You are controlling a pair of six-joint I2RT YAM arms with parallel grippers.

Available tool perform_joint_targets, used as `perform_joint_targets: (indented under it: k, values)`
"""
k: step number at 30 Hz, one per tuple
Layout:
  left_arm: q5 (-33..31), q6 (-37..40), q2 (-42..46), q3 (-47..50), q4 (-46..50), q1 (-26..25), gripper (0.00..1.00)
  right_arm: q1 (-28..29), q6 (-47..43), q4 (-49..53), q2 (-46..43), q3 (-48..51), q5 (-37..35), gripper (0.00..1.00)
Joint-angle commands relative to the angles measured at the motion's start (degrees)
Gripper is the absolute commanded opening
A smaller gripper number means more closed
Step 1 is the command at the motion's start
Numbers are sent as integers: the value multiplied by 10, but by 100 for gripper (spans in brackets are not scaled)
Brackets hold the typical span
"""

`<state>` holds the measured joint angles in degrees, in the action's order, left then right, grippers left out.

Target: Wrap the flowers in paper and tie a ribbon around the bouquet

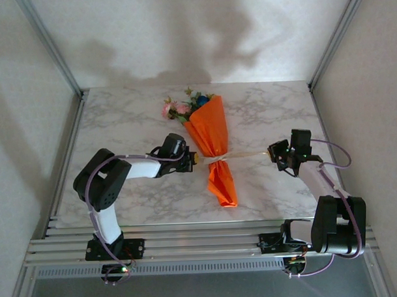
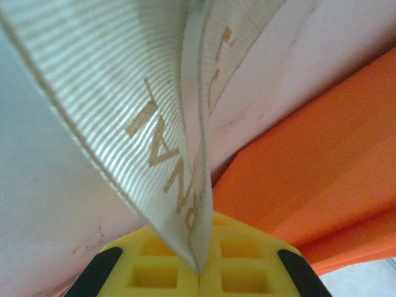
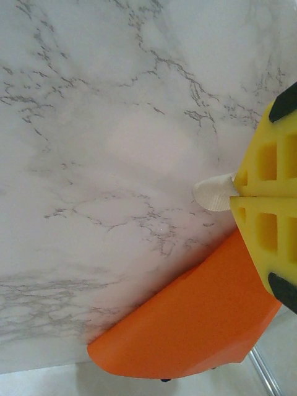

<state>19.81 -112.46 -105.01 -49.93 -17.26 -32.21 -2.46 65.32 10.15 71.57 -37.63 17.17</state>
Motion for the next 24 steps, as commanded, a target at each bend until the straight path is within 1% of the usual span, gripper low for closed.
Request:
perform_joint_targets:
  k: [1,7,24]
  values:
    - [-23,30,42,20,18,25,0,2,-8,12,-6,-16,-22,0]
    - [-9,53,68,46,20,48,0,-1,-10,10,0,-14,-28,0]
    - [-4,66,85,67,29,56,0,-15,-12,11,-3,-11,-24,0]
